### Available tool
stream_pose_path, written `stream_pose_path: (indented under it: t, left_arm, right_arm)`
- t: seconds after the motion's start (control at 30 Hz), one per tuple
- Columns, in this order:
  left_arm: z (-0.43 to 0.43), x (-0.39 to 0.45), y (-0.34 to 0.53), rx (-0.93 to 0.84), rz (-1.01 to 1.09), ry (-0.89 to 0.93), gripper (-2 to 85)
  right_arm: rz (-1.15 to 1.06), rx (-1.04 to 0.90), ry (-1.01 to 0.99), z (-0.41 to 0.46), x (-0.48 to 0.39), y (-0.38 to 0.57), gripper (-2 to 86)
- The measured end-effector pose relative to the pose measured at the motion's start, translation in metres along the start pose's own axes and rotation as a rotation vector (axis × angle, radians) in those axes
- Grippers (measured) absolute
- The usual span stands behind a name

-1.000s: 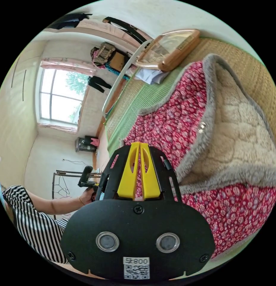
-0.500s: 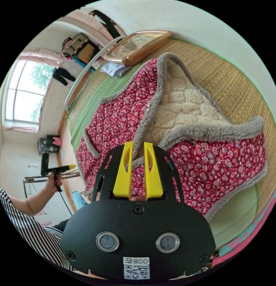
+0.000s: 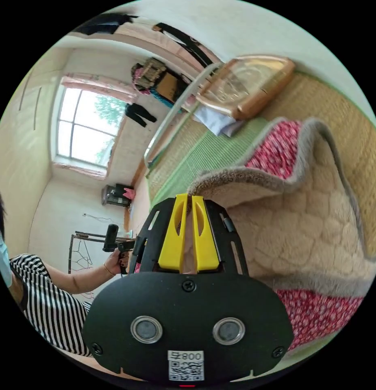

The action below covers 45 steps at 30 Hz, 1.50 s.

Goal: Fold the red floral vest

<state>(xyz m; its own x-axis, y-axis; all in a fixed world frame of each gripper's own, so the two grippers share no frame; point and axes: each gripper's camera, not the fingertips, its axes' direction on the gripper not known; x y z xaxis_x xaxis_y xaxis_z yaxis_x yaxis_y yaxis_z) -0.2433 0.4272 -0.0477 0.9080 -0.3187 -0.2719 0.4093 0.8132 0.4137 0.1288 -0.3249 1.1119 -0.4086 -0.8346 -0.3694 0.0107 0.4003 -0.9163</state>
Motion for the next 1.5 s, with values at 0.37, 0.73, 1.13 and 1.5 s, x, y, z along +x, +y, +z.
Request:
stream_pose_path:
  t: [0.37,0.73,1.13,1.5]
  left_arm:
    - [0.035,-0.019,0.005,-0.008,-0.033,-0.256,0.1]
    - [0.091,0.118,0.065,-0.106,0.377,0.126,0.5]
    - [0.283,0.177,0.086,-0.517,0.591,-0.393,4.3]
    - [0.379,0.233,0.09,-0.658,0.621,-0.415,3.6]
  right_arm:
    - [0.063,-0.141,0.059,0.053,0.049,-0.007,1.8]
    - [0.021,-0.173,0.084,0.035,0.028,-0.003,3.2]
    - [0.09,0.01,0.303,-0.084,-0.006,0.089,8.1]
    - [0.321,-0.125,0.619,-0.095,0.021,0.15,5.1]
